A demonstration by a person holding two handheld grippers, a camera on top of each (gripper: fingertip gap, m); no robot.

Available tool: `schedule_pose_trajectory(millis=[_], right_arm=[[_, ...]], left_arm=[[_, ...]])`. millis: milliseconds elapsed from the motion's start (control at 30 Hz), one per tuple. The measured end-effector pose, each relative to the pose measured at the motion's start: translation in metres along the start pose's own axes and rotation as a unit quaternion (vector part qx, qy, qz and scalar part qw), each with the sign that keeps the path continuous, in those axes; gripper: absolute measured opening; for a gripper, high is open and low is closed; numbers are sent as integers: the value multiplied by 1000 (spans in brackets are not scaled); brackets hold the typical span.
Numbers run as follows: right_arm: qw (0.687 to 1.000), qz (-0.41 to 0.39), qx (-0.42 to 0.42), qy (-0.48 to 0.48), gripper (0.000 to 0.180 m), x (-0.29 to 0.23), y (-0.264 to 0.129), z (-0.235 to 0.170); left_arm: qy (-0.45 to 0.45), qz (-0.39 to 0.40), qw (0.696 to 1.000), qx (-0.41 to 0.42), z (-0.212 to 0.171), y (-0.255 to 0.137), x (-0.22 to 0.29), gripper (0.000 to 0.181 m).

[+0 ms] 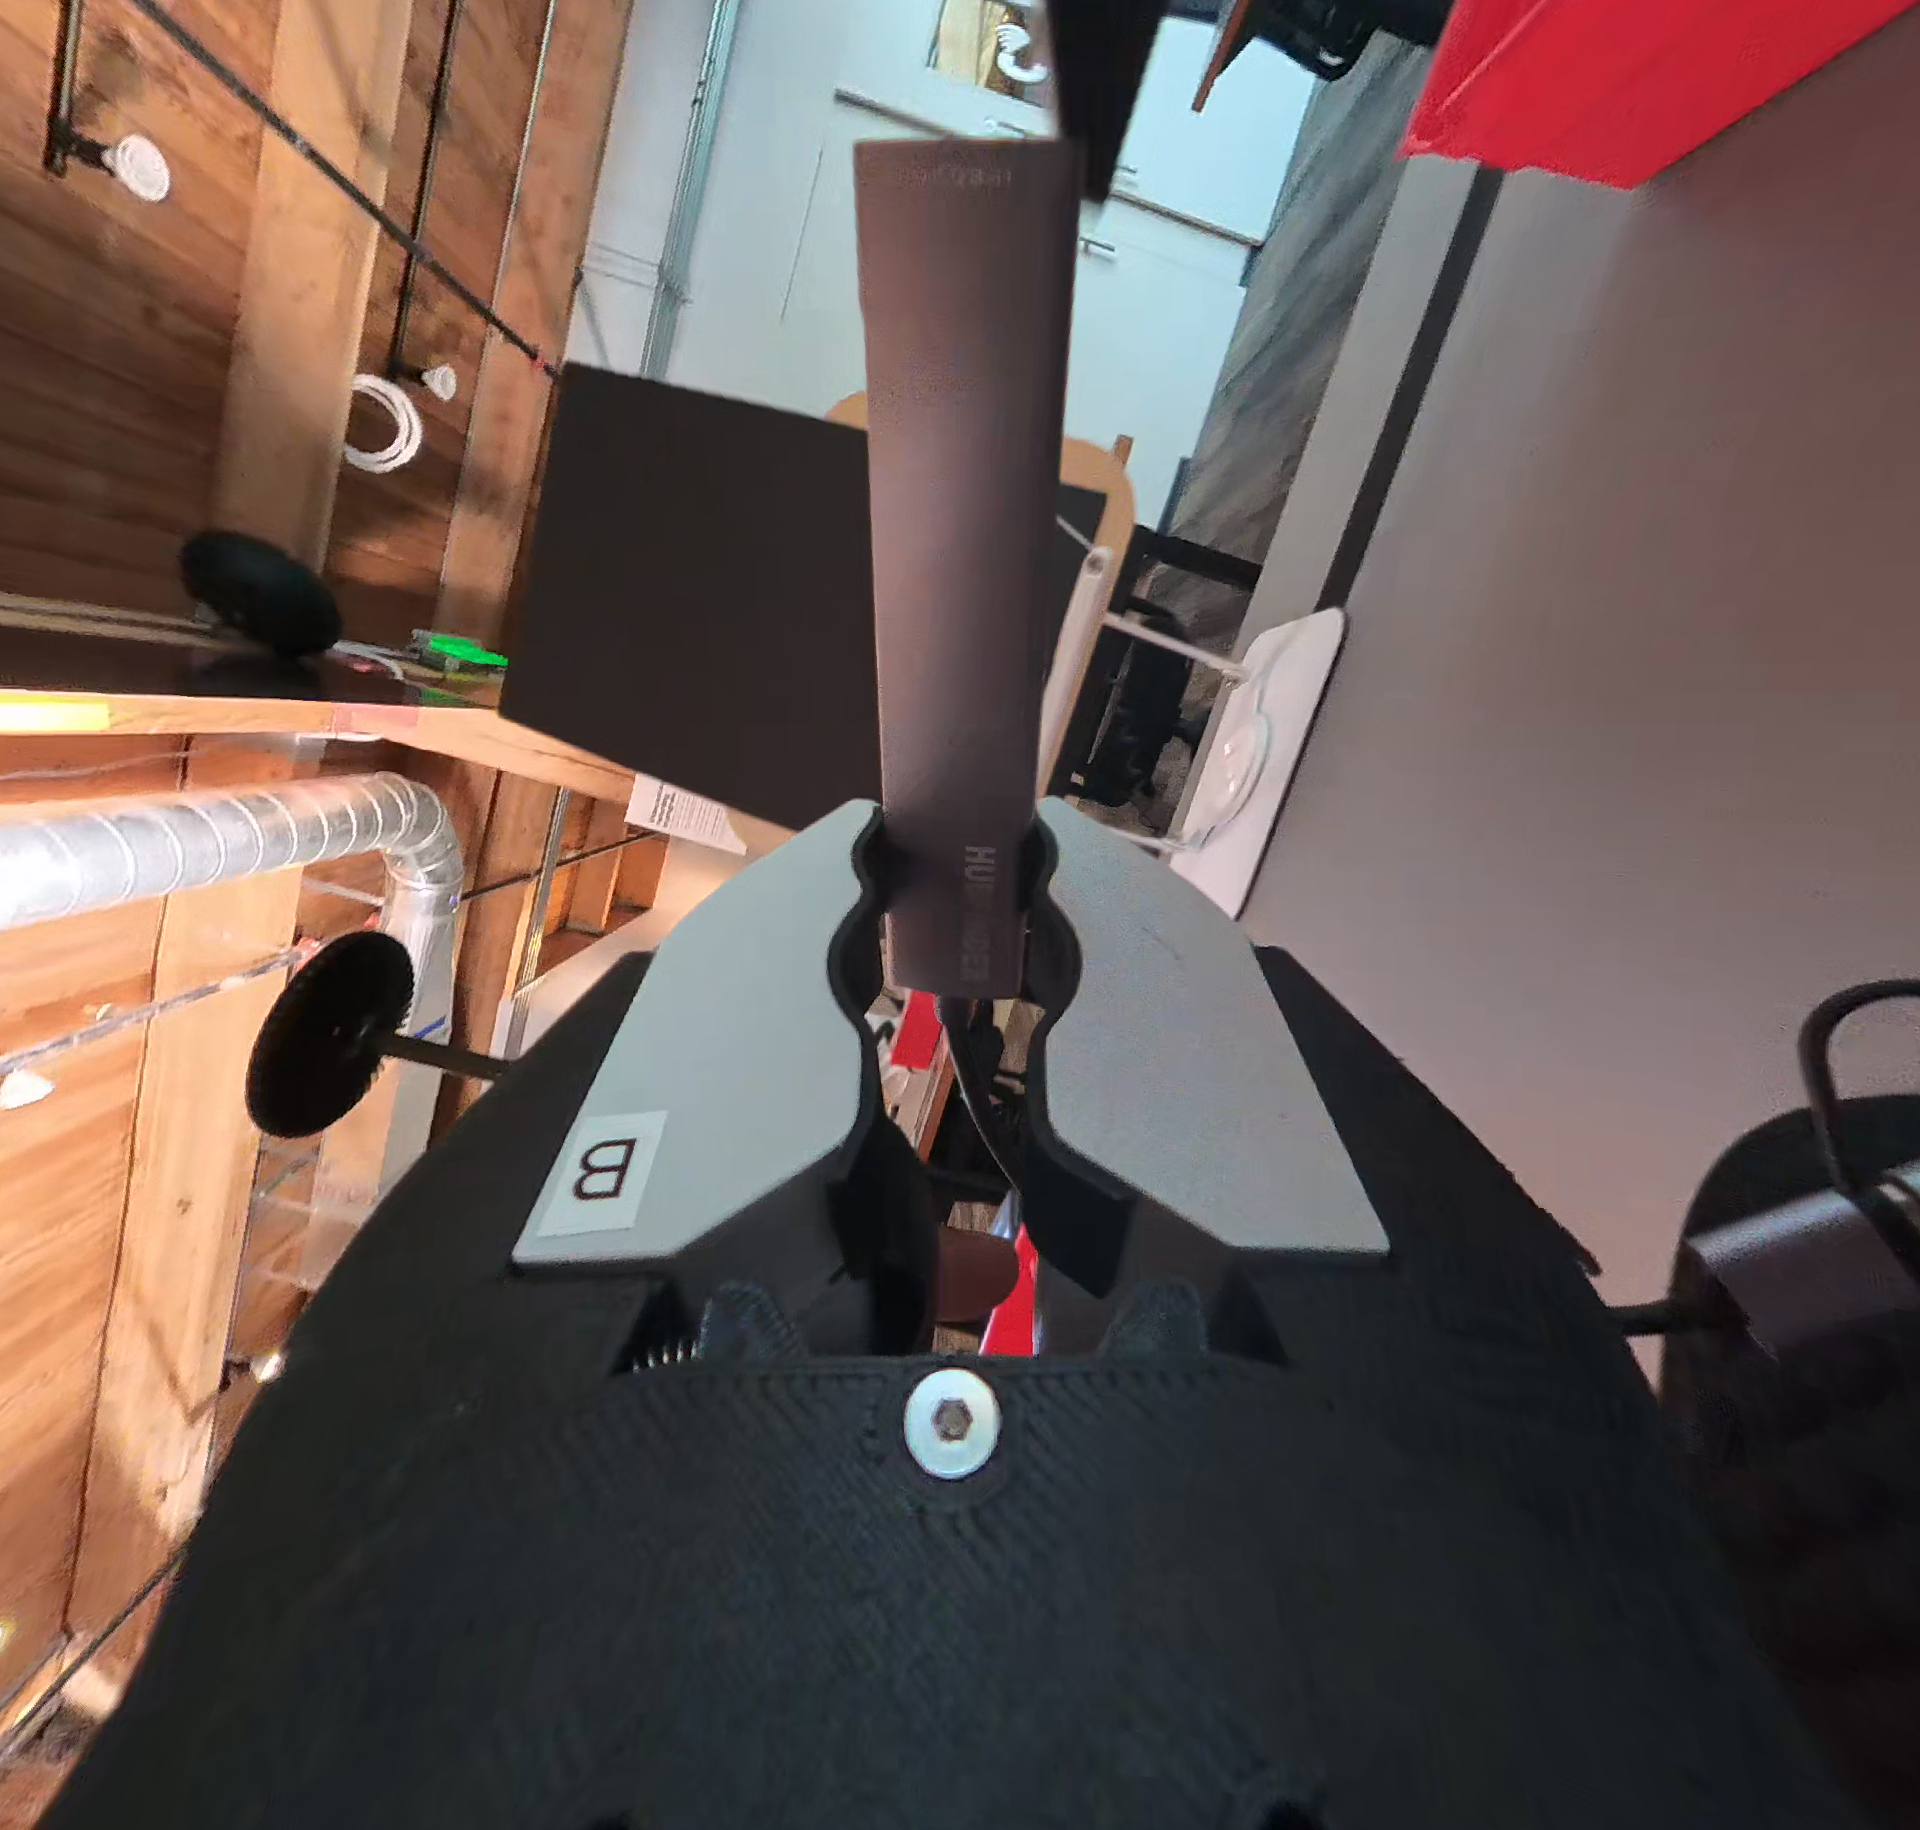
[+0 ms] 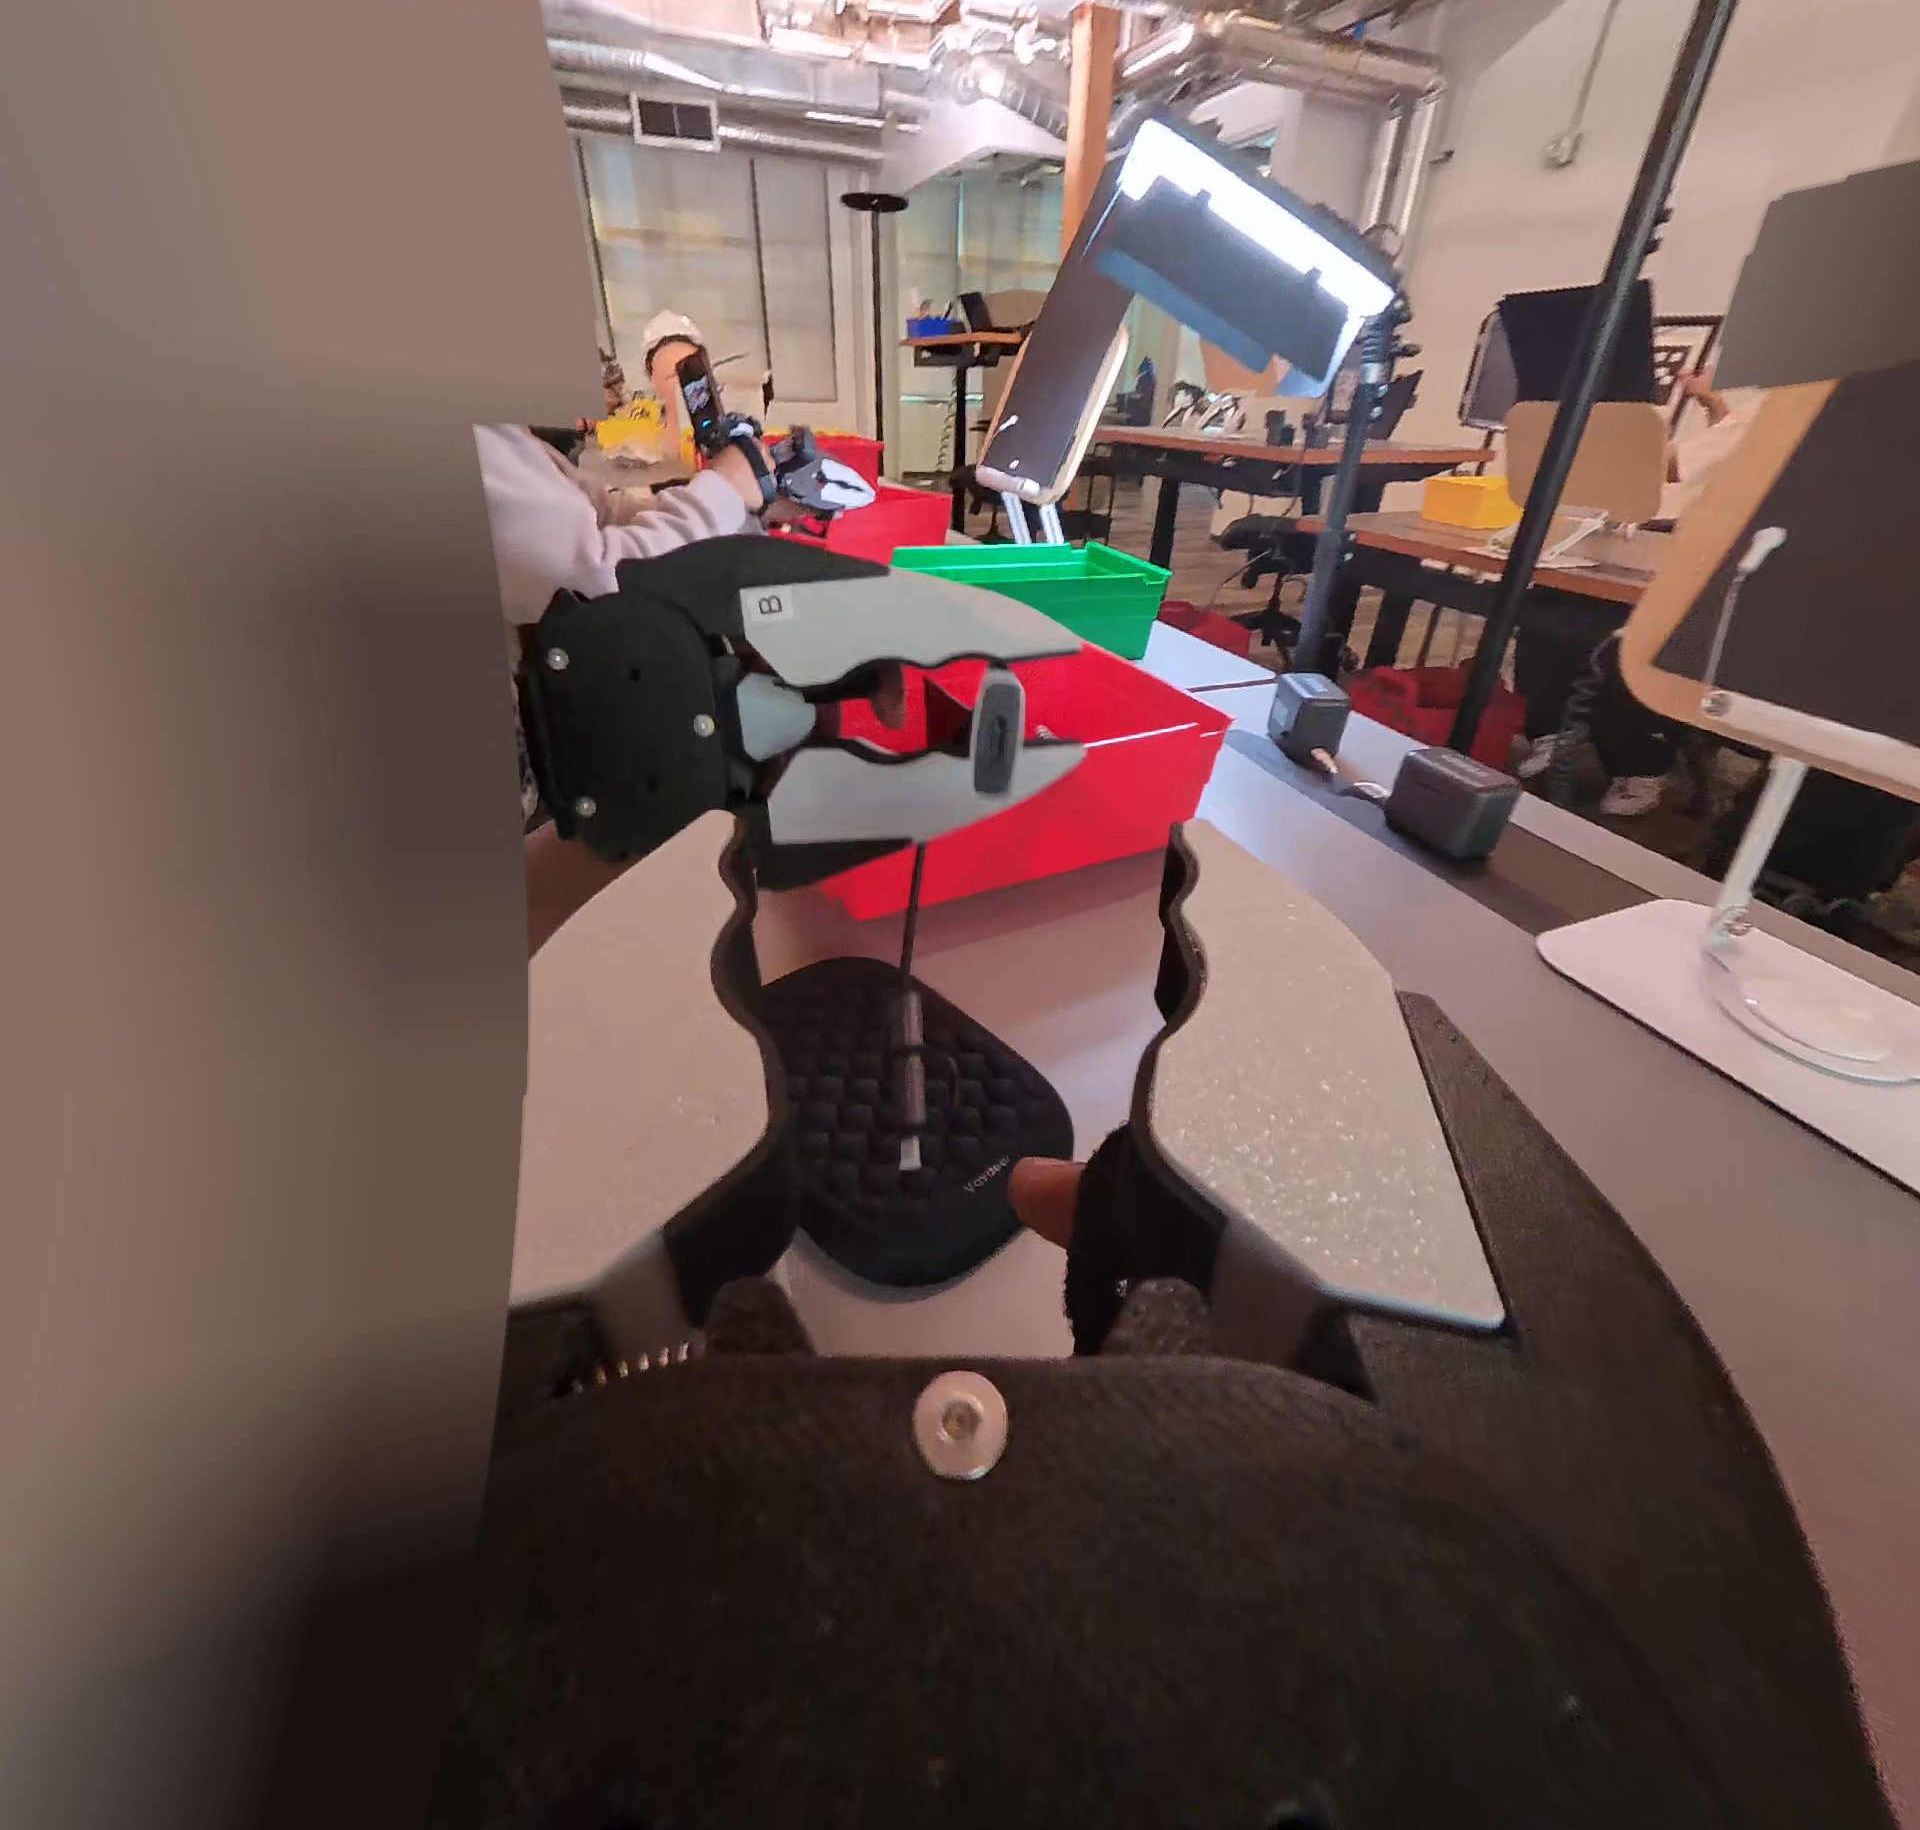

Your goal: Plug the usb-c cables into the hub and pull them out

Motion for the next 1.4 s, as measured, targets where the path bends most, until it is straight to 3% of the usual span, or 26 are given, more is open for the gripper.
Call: schedule_pose_trajectory(millis=[167, 367, 467, 533, 633, 767, 867, 933, 1100, 1200, 1400], right_arm=[[1000, 3, -15, 14, 59, 2, 18, -7], [1000, -3, -20, 11, 11, 7, 21, -9], [999, -12, -15, -31, 9, 7, 20, -8], [994, -65, 11, -82, 9, 8, 15, -2], [972, -135, 57, -187, 9, 8, 0, 8], [908, -195, 66, -365, 8, 4, -12, 7], [853, -223, -17, -472, 9, 10, -11, -15], [836, -221, -95, -493, 9, 18, -11, -40], [856, -153, -218, -442, 9, 20, -19, -94], [875, -119, -265, -387, 10, 16, -23, -111], [880, -83, -361, -297, 15, 14, -25, -130]], left_arm=[[19, -7, 1000, 15, 13, -1, 12, 24], [1, -8, 999, 40, 10, -4, 16, 24], [-66, -31, 995, 64, 7, -4, 13, 29], [-160, -40, 983, 87, -1, -7, 6, 49], [-311, -29, 943, 118, -22, -17, -7, 61], [-521, -50, 835, 172, -54, -29, -14, 80], [-624, -57, 749, 214, -78, -38, -10, 85], [-653, -53, 725, 214, -91, -44, -5, 85], [-665, -22, 722, 187, -108, -58, -4, 85], [-663, -9, 726, 182, -112, -64, -6, 83], [-655, -12, 737, 164, -115, -69, -6, 81]])
Point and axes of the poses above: each gripper's, where its closed fingertips meet, y out along the fingers, z out of its top, x = y × z across the jaws, the point moved 10 cm from there along -y, back along the fingers, and after that the axes turned 14 degrees about y, right-handed, at the moved point
